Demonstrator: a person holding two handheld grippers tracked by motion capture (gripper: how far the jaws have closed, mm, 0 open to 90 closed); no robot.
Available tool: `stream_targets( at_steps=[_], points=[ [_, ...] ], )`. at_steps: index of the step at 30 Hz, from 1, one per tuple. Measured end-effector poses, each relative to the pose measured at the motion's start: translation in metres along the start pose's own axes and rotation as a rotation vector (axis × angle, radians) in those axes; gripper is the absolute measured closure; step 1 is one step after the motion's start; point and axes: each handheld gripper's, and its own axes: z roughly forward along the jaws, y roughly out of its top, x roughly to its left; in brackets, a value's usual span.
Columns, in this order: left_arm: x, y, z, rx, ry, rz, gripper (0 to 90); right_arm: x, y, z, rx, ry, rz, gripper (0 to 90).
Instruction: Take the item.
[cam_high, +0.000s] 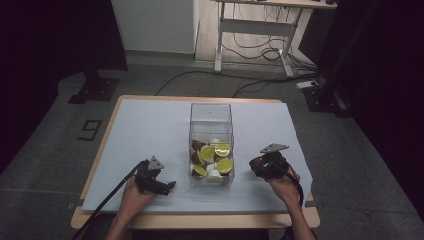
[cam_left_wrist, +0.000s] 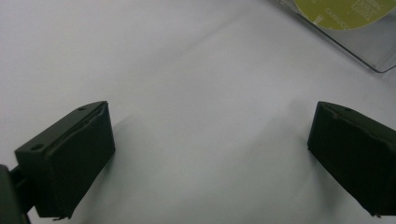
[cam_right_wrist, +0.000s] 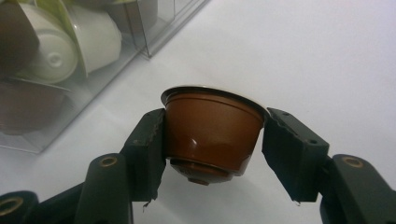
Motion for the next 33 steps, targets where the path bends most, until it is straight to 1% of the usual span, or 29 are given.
stream_targets(
  at_steps=[16, 17, 23, 29, 31, 32, 33],
  points=[
    [0.000, 0.000, 0.000, 0.000, 0.001, 0.001, 0.1, 0.000, -0.008, 0.015, 0.055, 0.014, 0.002, 41.0],
    [0.000, 0.000, 0.000, 0.000, 0.001, 0.001, 0.1, 0.000, -0.009, 0.017, 0.067, 0.016, 0.001, 40.9],
    [0.000, 0.000, 0.000, 0.000, 0.001, 0.001, 0.1, 0.001, -0.010, 0.021, 0.093, 0.013, -0.008, 40.9],
    [0.000, 0.000, 0.000, 0.000, 0.002, 0.001, 0.1, 0.001, -0.011, 0.022, 0.092, 0.015, -0.011, 40.8],
    [0.000, 0.000, 0.000, -0.001, 0.001, 0.001, 0.1, 0.000, -0.011, 0.022, 0.089, 0.026, -0.009, 40.3],
    [0.000, 0.000, 0.000, 0.000, 0.002, 0.001, 0.1, 0.000, -0.011, 0.022, 0.079, 0.036, -0.004, 34.8],
    [0.000, 0.000, 0.000, 0.000, 0.002, 0.001, 0.1, 0.000, -0.011, 0.022, 0.078, 0.039, -0.003, 32.0]
  ],
)
